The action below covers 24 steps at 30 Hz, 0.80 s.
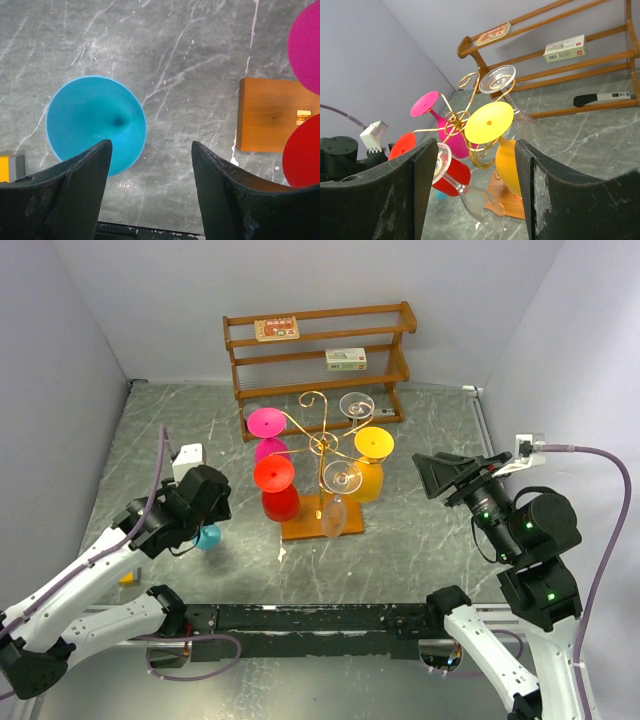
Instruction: Place the wine glass upside down on the wine glass rack
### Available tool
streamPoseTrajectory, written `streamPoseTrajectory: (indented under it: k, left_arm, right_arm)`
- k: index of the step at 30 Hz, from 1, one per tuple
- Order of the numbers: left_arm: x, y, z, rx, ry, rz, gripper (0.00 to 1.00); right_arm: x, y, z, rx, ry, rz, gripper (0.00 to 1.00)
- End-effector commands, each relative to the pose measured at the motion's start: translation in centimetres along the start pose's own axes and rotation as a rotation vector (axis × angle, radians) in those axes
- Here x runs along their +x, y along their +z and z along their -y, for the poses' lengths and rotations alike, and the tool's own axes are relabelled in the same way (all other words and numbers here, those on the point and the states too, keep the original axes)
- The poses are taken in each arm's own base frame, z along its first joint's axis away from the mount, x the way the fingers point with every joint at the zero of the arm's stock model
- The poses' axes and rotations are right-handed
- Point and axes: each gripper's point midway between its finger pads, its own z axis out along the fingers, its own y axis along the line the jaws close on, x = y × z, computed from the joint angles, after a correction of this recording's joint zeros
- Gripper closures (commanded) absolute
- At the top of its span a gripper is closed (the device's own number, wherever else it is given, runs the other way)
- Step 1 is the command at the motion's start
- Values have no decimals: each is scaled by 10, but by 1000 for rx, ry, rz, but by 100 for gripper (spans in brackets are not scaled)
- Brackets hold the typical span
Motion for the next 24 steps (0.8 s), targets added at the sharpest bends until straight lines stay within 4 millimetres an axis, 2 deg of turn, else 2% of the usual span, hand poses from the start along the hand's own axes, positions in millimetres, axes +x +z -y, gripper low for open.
streamPoseTrajectory:
  k: [1, 7, 9, 12, 15, 20, 24]
  left_arm:
    - [2, 10, 8, 31, 4, -35, 27]
    - [17, 31, 6, 22, 24, -119, 48]
    - [22, 35, 3, 5, 24, -142, 58]
    - [20, 33, 0, -12, 24, -144, 68]
    - [13, 28, -2, -12, 15, -120, 80]
    - [5, 24, -2, -5, 18, -93, 93]
    - [-5, 23, -2, -9, 37, -74, 93]
  right_arm:
    - [-1, -2, -8, -49, 2, 16, 37]
    - [2, -2, -4, 19, 25, -77, 37]
    - [6, -3, -5, 25, 31, -119, 37]
    - [7, -6, -9, 12, 57, -128, 37]
    - [-1, -10, -20, -28, 81, -105, 38]
    - [-12, -12, -30, -62, 94, -81, 38]
    - [-10, -11, -31, -64, 118, -83, 38]
